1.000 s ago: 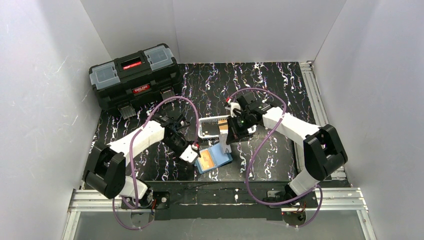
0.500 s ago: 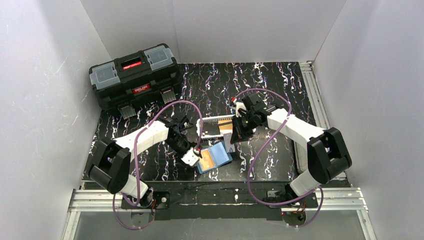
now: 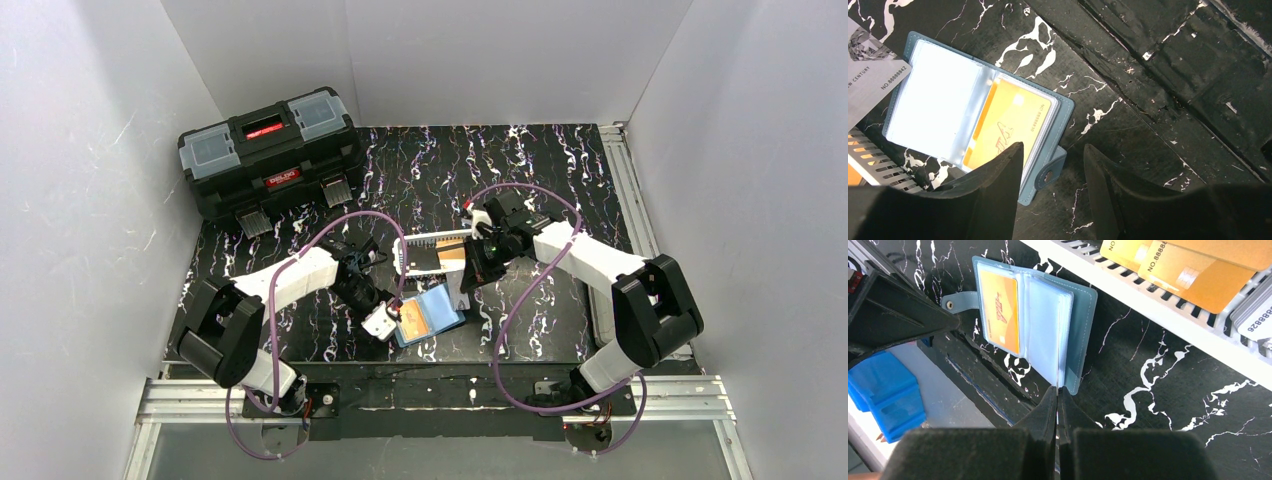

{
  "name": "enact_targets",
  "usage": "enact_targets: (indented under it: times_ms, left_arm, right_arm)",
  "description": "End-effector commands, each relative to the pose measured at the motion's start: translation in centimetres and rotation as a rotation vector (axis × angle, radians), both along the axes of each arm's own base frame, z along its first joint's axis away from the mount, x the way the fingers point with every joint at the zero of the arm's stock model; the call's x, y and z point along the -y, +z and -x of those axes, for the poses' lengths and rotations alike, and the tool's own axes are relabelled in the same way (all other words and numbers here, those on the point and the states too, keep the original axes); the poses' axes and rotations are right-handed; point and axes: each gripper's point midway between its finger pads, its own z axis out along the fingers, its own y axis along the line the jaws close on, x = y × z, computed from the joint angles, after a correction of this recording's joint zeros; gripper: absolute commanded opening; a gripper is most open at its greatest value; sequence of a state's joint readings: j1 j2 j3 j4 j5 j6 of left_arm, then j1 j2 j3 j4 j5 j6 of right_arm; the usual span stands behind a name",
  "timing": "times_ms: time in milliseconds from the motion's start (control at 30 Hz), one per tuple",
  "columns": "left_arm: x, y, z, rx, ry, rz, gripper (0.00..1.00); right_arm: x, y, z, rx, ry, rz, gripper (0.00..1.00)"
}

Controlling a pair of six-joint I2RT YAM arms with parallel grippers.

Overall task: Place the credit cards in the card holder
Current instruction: Insert the credit card into the card holder.

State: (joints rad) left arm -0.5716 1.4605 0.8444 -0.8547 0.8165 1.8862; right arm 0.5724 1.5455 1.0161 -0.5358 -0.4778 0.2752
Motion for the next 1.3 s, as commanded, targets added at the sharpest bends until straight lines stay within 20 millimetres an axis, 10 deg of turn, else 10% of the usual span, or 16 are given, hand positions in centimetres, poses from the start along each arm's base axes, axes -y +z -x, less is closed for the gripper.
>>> enact_targets:
  times_ms: [0,1267]
  left_arm:
    - [0.2,0.6,0.5,0.010,-0.017,0.029,0.44]
    - [-0.4,-0.4,-0.3,0.134,-0.072,0.013,0.22]
  right_arm:
    - [-0.5,0.4,-0.2,0.020,0.003,-0.037,0.01]
    - [-5.4,1.5,2.2,-0.047,0.174,-0.226,0.01]
